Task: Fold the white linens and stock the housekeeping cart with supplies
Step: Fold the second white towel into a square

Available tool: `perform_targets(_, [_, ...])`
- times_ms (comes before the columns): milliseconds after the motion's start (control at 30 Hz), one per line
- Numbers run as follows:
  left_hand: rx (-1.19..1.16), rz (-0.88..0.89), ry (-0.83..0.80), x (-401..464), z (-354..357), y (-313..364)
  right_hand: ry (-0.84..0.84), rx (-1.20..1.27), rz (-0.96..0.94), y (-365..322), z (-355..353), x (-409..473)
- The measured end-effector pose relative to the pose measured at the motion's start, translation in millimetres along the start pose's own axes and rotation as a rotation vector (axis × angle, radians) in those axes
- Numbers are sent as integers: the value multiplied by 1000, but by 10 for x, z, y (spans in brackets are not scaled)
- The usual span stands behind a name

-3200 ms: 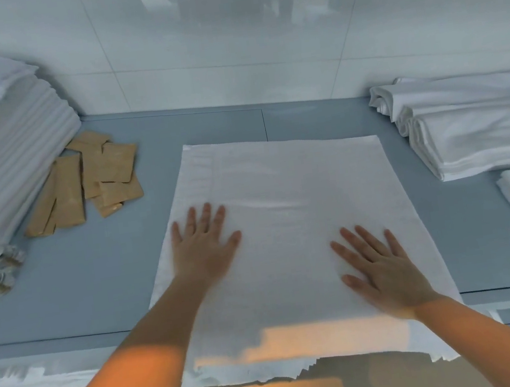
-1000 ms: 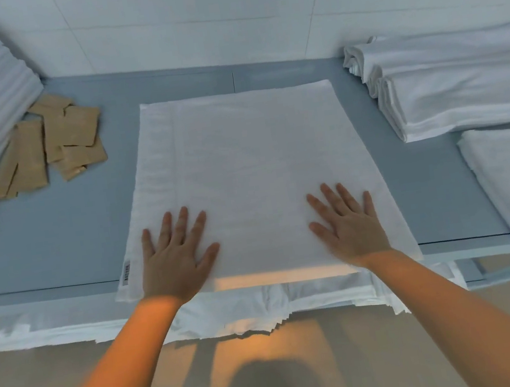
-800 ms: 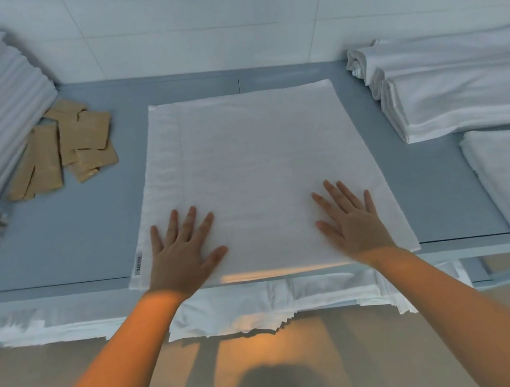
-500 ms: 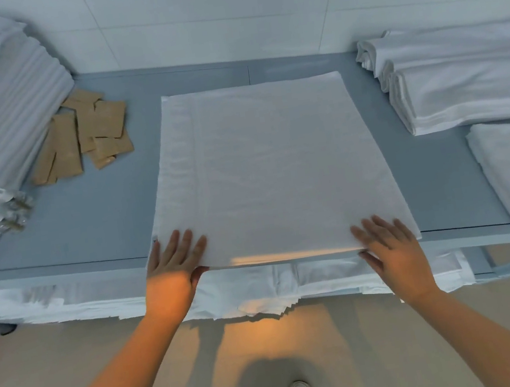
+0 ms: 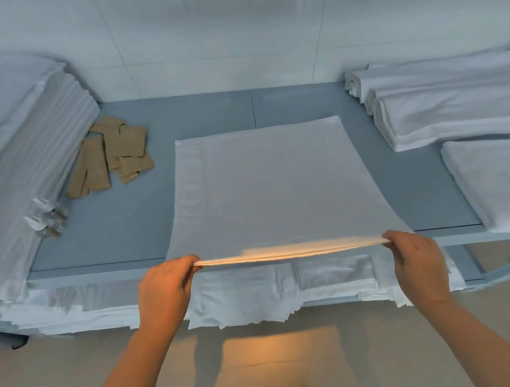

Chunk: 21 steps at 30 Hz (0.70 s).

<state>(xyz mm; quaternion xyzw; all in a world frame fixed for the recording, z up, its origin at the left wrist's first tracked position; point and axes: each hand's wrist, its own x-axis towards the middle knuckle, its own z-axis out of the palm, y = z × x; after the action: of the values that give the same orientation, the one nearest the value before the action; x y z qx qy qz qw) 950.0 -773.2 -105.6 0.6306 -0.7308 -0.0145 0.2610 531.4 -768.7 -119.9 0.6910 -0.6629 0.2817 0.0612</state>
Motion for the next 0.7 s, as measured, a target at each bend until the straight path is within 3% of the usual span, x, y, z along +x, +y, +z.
perform_targets(167, [87,88,165,132,-417,53,172,-82,-128,-143,-341,139])
perform_targets(333, [184,237,280,250,-783,58,234,-97,-196,-233,-653,292])
perform_targets(533, [260,311,270,348,-1068,-45,254,-141,-319,-318,-949,422])
perform_targets(700, [284,407,155,712,-1082,-103,216,-251,-398,-234,-933,761])
